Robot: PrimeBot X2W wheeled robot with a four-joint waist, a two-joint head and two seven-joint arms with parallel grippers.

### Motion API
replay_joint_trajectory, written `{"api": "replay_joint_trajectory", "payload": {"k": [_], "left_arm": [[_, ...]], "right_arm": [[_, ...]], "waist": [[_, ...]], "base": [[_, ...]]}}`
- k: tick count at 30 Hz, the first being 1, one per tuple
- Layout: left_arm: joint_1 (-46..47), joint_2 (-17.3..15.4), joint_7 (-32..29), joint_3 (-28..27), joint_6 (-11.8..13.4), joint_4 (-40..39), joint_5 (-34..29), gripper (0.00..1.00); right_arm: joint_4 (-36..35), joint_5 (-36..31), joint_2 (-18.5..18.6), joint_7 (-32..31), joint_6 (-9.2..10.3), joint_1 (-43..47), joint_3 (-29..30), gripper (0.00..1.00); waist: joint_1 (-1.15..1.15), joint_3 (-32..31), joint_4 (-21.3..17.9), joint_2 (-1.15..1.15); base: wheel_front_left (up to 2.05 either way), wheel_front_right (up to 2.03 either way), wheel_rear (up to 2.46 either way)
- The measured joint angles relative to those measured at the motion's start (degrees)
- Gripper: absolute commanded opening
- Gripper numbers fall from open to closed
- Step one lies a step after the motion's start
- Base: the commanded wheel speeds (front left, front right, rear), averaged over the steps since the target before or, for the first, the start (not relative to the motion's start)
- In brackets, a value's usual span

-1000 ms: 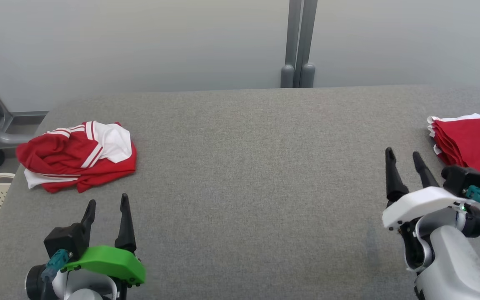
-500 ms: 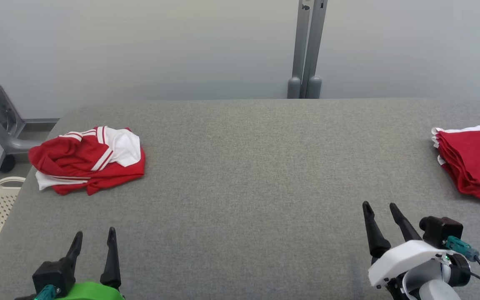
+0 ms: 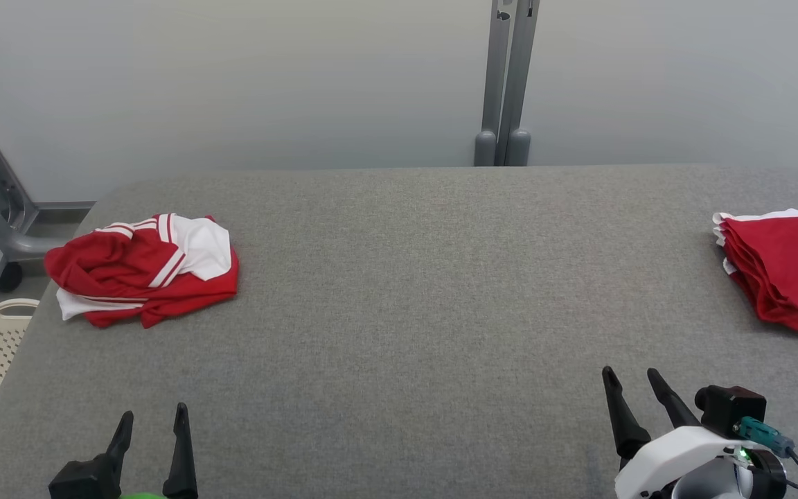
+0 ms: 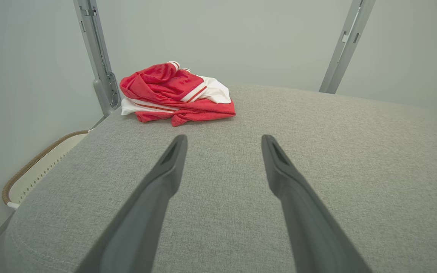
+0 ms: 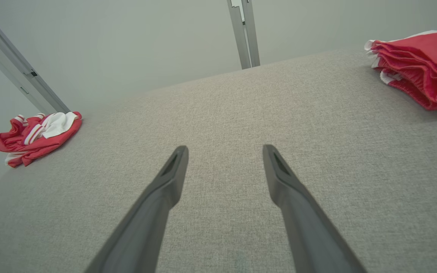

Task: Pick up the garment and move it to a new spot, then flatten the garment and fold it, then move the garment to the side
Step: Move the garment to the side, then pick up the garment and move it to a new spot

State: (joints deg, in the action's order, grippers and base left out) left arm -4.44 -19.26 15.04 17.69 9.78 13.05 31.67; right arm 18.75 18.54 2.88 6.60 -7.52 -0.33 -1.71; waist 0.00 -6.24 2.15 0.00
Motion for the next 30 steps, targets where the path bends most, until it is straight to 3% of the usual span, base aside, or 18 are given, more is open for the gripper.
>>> {"api": "replay_joint_trajectory", "payload": {"k": [14,30], "left_arm": [[0.16,-0.01,-0.56,0.67,-0.23,0.1,-0.55,1.0],[0.38,-2.26,-2.87,1.13,0.04,-0.92,-0.67,1.0]], "right_arm": [[-0.94,0.53,-0.01,-0.44,0.0,0.99,0.32,1.0],[0.08,0.91,-0.02,0.57,0.0,1.54,-0.42,1.0]], "waist": [[0.0,0.14,2.44,0.0],[0.0,0.08,13.78,0.0]], "base": [[0.0,0.0,0.0],[0.0,0.0,0.0]]}}
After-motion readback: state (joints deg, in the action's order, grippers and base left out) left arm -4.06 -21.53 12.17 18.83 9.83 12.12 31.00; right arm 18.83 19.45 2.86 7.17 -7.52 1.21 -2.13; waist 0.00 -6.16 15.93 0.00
